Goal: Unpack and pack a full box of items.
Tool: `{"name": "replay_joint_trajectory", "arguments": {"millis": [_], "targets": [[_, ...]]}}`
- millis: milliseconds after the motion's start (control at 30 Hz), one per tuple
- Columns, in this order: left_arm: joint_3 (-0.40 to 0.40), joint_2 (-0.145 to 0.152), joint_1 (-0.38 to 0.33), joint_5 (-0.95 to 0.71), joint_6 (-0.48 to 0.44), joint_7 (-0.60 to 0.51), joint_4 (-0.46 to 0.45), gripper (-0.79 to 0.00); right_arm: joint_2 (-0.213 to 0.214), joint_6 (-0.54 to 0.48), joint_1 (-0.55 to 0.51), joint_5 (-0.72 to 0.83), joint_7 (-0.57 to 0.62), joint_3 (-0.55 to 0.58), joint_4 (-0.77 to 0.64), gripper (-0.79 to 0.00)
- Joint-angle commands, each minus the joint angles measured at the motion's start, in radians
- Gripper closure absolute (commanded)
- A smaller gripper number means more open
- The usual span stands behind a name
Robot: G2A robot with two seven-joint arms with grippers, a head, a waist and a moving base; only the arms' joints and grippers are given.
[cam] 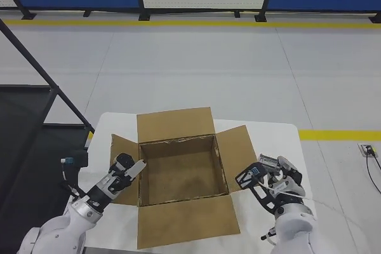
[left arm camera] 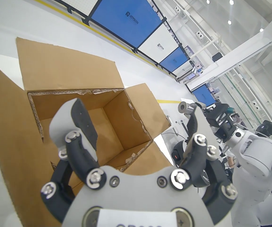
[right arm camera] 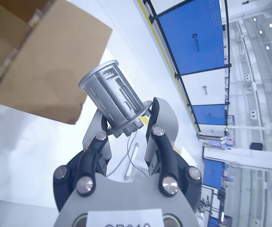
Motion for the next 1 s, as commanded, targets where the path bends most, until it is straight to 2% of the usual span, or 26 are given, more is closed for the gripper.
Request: {"name": "replay_joint_trajectory", "arguments": {"millis": [0,133,567,700,967], "targets": [[0.004,0.001,-0.005,0.003,0.0,0.001,0.002,-0.785,0.007,-0.045,-0.043,-0.05,-0.006,0.028,0.0,0.0],[0.008,0.001,-0.008,0.003,0.002,0.006,0.004,-0.785,0.018,-0.146,-0.137,-0.102,-0.008,0.082,0.0,0.0],[0.025,0.003,-0.003,0.012,0.006,0.018,-0.001,-0.785,0.018,-0.14,-0.139,-0.108,-0.01,0.085,0.01,0.0],[0.029,0.004,0.0,0.014,0.001,0.025,0.0,-0.785,0.022,-0.228,-0.115,-0.258,0.029,0.056,0.105,0.0],[0.039,0.004,-0.002,0.009,-0.003,0.037,0.012,-0.785,0.032,-0.401,-0.145,-0.396,-0.144,0.134,0.197,0.0]]}}
